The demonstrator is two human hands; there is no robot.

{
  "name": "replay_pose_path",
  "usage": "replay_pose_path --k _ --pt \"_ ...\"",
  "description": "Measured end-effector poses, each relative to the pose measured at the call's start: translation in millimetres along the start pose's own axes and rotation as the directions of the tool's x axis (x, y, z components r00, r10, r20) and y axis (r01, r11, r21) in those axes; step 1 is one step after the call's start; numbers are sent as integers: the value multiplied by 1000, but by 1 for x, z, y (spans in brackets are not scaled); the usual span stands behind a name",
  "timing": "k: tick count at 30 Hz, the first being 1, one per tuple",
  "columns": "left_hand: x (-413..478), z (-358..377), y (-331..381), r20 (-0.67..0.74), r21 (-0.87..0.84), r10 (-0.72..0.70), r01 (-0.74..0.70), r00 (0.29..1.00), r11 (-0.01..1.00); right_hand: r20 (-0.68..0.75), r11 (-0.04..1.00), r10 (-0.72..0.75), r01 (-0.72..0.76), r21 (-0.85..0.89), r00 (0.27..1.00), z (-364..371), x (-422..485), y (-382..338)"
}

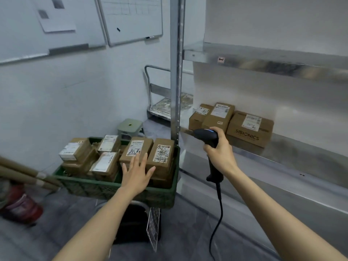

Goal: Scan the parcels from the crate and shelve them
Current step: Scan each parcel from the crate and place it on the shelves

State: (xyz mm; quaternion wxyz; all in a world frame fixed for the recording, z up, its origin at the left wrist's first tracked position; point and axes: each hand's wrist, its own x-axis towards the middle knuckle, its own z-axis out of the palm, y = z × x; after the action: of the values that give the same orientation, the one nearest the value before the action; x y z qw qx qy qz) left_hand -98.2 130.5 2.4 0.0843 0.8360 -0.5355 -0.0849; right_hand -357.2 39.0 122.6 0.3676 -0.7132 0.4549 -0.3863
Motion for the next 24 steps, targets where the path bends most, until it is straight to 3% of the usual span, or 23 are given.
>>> replay_pose_path --k 14,24 --pt "107 29 -67 208 -137 95 -68 973 988 -85 992 127 -127 3 988 112 56 7" --pt "156 66 -62 328 -466 132 39 935 884 -93 978 209 -210 -4 973 142 84 41"
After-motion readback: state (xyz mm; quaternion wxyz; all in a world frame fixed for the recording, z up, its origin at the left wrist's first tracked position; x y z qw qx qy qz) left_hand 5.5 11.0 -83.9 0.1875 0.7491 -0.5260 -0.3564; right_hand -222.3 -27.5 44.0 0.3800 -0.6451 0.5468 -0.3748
